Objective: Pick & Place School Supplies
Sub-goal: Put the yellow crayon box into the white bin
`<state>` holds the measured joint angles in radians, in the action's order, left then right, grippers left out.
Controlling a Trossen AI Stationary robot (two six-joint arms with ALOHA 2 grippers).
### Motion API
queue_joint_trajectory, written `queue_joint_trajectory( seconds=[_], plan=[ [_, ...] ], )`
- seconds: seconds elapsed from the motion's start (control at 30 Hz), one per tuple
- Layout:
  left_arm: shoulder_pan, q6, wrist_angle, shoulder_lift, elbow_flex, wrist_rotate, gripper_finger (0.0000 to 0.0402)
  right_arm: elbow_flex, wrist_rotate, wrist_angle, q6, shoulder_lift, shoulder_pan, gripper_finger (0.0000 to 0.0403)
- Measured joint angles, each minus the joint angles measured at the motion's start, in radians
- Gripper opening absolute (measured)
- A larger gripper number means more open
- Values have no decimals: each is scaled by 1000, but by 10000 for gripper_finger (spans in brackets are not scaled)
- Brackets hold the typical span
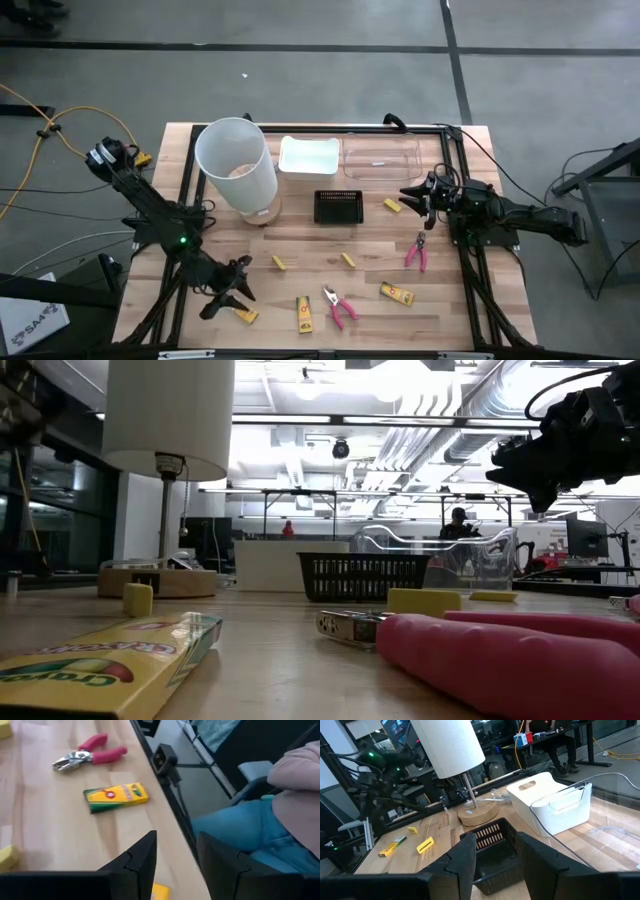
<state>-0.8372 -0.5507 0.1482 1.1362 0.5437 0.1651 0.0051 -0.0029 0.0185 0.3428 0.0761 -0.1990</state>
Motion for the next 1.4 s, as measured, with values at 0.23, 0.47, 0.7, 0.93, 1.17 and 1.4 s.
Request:
queue_joint_trajectory(
  seconds=[0.23, 0.47, 0.7, 0.93, 1.17, 1.4],
  plan=[
    [-31, -50, -429, 32, 205, 90, 137, 0, 0, 0, 0, 0, 0, 133],
    [-45, -140, -448, 125, 217, 96, 137, 0, 0, 0, 0, 0, 0, 133],
    [-71, -242, -484, 195, 217, 66, 137, 0, 0, 0, 0, 0, 0, 133],
    [-99, -338, -566, 202, 217, 75, 137, 0, 0, 0, 0, 0, 0, 133],
    [-104, -338, -567, 201, 217, 77, 137, 0, 0, 0, 0, 0, 0, 133],
    [-95, -292, -597, 201, 217, 75, 137, 0, 0, 0, 0, 0, 0, 133]
  ],
)
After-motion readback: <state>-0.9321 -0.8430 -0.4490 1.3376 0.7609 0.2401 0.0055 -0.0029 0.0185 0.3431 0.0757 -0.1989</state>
